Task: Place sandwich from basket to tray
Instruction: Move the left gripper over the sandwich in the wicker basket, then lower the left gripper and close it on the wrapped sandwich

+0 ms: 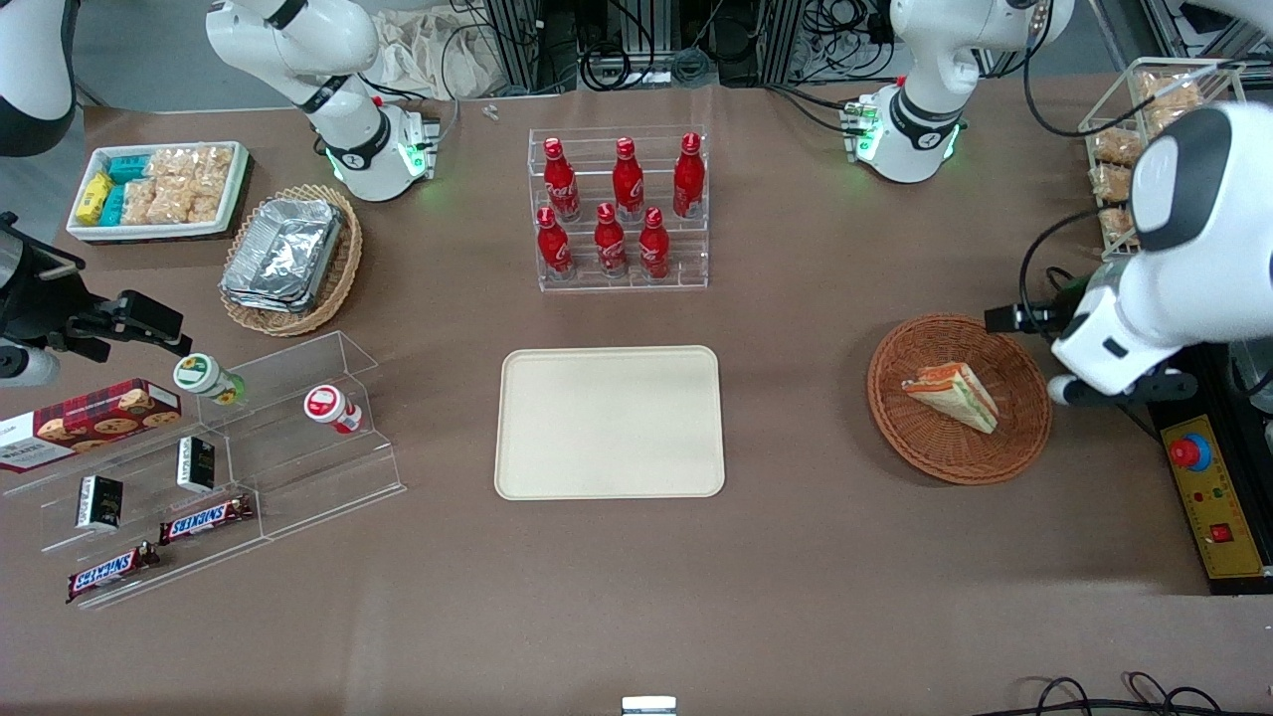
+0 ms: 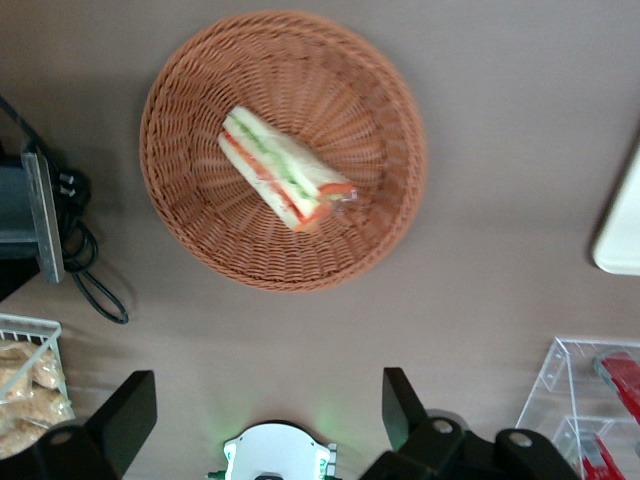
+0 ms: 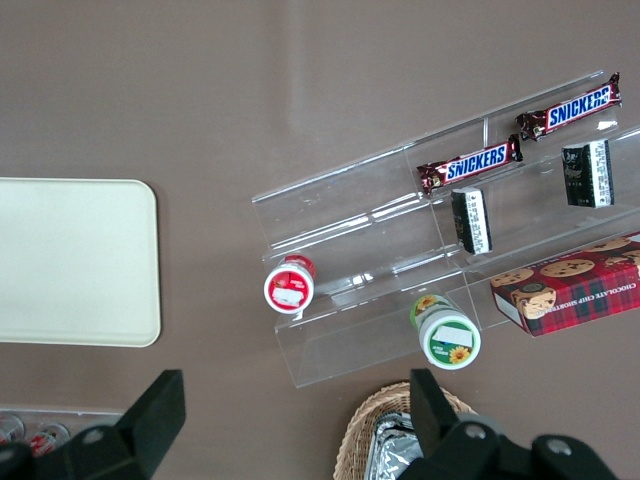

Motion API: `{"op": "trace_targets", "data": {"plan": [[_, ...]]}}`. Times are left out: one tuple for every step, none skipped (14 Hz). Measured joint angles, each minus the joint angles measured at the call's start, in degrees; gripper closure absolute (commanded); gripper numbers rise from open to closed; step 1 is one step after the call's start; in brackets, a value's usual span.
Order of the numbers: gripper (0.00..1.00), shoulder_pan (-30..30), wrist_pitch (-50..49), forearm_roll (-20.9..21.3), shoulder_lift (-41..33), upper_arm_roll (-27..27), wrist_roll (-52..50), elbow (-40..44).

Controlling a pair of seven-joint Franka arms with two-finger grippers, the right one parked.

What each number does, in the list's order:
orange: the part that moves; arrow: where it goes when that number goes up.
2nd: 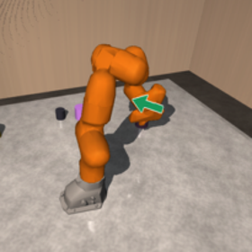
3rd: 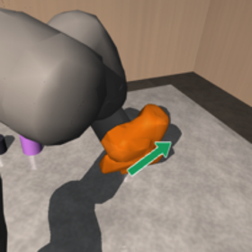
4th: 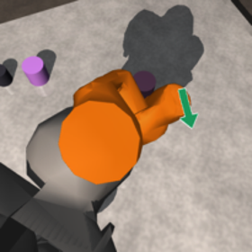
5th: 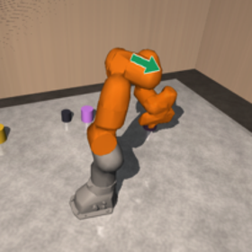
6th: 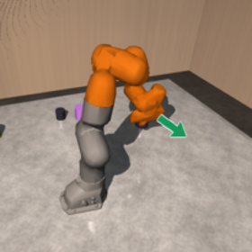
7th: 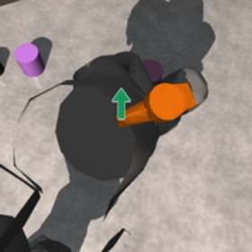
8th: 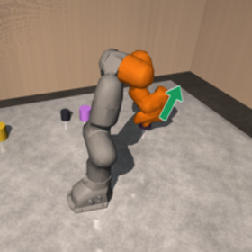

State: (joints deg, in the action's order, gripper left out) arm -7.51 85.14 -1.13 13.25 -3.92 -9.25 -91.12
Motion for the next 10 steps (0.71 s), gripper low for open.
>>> {"op": "trace_targets", "data": {"plan": [[0.00,1.17,2.43,0.00,0.83,-0.06,-2.20,-1.42],[0.00,2.22,5.36,-0.01,1.22,-0.10,-4.57,-3.43],[0.00,2.93,8.52,-0.03,1.32,-0.12,-7.04,-6.03],[0.00,3.24,11.29,-0.17,1.37,-0.12,-9.86,-8.72],[0.00,3.29,13.25,-0.67,1.48,-0.11,-12.98,-11.09],[0.00,3.28,14.36,-1.37,1.77,-0.09,-16.04,-13.01],[0.00,3.30,15.17,-1.77,2.50,-0.08,-19.17,-14.40],[0.00,3.32,16.37,-2.32,3.69,-0.09,-22.55,-15.25],[0.00,3.31,18.10,-2.88,5.24,-0.08,-26.12,-15.72],[0.00,3.30,20.29,-3.24,6.86,-0.04,-28.98,-16.21]]}}
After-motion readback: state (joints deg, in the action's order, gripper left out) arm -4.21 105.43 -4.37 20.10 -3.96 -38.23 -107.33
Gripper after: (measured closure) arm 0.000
